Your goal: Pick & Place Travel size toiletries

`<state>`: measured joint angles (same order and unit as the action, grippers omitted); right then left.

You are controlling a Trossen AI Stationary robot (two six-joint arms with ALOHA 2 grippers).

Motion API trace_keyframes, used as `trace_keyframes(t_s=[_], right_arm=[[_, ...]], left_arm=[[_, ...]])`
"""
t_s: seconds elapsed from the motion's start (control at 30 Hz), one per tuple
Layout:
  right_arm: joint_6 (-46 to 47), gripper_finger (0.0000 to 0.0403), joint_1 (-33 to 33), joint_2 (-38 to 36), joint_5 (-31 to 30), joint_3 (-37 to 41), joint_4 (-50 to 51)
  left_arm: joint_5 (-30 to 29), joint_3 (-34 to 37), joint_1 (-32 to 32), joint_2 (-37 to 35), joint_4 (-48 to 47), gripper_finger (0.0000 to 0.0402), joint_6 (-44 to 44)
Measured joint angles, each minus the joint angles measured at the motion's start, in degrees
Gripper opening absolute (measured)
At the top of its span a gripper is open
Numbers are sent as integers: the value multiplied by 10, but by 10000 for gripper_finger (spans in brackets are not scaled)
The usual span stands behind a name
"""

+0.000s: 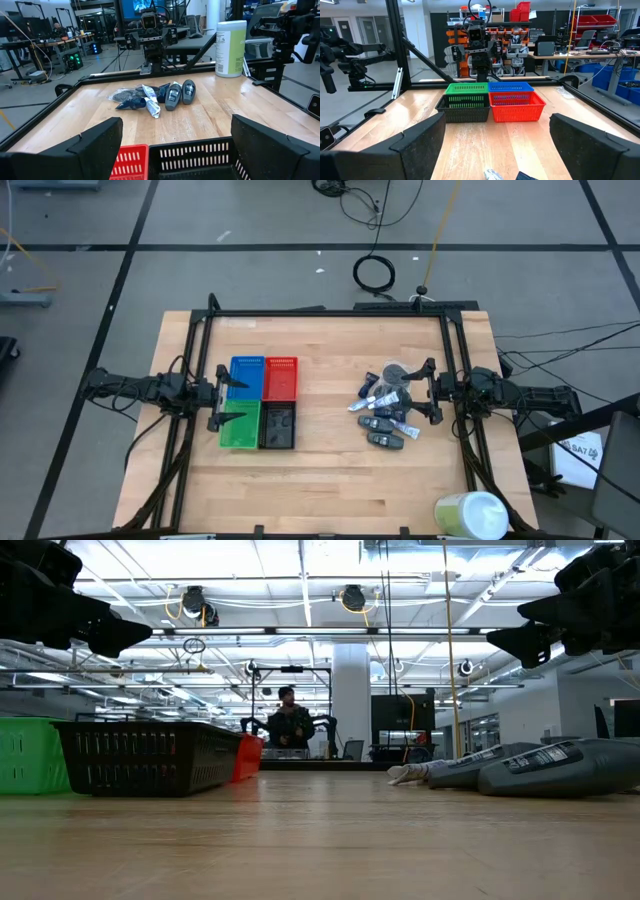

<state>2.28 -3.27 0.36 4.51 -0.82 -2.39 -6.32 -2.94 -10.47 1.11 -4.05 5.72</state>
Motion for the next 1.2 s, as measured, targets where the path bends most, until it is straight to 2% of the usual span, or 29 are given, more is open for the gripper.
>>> trace_keyframes(t_s=[1.0,1.1,1.2], right_arm=[[0,345,0,0,0,0,0],[5,345,0,2,2,0,-22],[66,345,0,3,2,0,-79]], left_arm=[[0,0,0,0,0,361,0],[0,0,0,0,0,361,0],[0,0,0,0,0,361,0]])
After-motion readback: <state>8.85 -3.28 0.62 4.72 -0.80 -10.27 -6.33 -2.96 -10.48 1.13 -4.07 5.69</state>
